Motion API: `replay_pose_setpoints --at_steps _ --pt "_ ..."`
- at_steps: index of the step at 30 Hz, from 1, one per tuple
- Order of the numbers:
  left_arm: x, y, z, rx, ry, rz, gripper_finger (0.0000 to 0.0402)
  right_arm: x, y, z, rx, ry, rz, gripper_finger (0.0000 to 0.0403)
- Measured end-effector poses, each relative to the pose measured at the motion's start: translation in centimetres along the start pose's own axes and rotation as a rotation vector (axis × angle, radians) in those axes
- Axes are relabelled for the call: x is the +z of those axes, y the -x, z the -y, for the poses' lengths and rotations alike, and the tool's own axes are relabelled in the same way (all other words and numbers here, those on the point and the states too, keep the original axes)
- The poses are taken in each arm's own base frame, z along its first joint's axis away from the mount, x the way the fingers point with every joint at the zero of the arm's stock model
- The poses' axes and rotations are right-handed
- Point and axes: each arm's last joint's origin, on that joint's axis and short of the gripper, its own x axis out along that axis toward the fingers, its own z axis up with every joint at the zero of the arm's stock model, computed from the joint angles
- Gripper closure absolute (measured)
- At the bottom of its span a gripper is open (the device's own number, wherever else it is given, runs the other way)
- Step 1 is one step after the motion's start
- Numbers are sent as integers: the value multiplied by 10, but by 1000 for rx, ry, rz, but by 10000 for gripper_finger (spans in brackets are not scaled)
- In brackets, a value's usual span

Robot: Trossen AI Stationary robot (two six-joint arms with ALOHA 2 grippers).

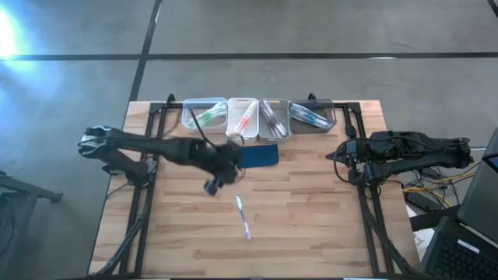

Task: Pick & Place Toothbrushes
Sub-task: Put the violet toothbrush into the gray bin

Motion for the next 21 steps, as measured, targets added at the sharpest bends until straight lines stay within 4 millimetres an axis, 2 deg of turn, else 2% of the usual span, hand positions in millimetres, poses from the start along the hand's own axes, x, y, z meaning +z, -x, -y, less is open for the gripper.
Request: replay_pose_setpoints --at_steps 4,10,21 --pt "14 -25 23 -76 -68 -9 168 0 0 0 0 0 0 394" --pt "20 -64 48 -172 -130 -77 168 0 0 0 0 0 0 394" --pt "19 -113 64 -255 -173 -167 168 0 0 0 0 0 0 394"
